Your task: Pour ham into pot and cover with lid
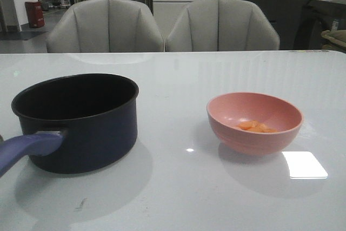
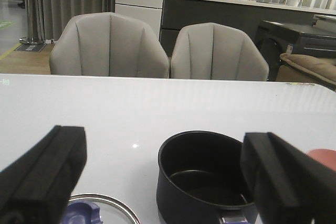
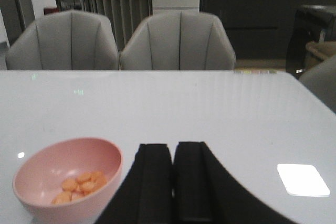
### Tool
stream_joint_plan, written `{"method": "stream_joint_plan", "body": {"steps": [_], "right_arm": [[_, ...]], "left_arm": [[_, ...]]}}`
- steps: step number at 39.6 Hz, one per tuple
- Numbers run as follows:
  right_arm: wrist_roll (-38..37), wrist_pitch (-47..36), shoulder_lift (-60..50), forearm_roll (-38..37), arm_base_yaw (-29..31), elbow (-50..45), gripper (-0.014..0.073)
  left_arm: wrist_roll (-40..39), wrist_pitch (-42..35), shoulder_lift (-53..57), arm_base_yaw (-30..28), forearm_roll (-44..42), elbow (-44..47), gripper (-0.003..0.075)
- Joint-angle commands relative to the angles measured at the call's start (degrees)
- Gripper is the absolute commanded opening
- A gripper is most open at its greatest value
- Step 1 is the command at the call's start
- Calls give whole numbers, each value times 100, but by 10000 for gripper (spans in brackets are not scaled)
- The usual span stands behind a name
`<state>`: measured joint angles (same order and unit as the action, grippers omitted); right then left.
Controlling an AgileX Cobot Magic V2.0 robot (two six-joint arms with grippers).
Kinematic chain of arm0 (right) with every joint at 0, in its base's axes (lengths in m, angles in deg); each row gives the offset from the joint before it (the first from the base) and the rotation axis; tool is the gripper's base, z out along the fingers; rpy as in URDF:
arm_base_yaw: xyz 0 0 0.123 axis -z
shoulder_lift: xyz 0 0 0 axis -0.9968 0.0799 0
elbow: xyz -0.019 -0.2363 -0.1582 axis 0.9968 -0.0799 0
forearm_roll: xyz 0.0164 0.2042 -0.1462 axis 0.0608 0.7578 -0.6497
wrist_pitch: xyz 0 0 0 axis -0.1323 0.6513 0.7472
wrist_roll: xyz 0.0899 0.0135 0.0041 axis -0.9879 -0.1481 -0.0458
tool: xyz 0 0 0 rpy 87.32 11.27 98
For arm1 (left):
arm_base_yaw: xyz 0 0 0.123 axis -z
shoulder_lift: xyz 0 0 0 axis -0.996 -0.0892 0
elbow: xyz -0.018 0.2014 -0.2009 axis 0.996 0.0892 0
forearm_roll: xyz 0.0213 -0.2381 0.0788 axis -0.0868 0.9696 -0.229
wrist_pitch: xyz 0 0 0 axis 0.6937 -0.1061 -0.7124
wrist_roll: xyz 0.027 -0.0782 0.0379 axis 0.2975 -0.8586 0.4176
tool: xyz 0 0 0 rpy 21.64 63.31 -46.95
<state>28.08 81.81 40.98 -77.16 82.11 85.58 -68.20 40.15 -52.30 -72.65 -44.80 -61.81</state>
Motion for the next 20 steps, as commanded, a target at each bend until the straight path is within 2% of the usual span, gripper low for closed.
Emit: {"method": "stream_joint_plan", "body": {"steps": [1, 6, 12, 20], "right_arm": [[7, -887, -73, -61, 28, 49, 137], [7, -195, 411, -61, 13, 756, 137], [7, 824, 1524, -61, 13, 1529, 137], [2, 426, 2578, -61, 13, 1570, 137]], "left_arm": [[-10, -487, 56, 34, 21, -134, 637], [-10, -487, 56, 34, 21, -134, 637], [-10, -518, 56, 34, 21, -134, 637], [-10, -549, 56, 34, 21, -134, 637]]}}
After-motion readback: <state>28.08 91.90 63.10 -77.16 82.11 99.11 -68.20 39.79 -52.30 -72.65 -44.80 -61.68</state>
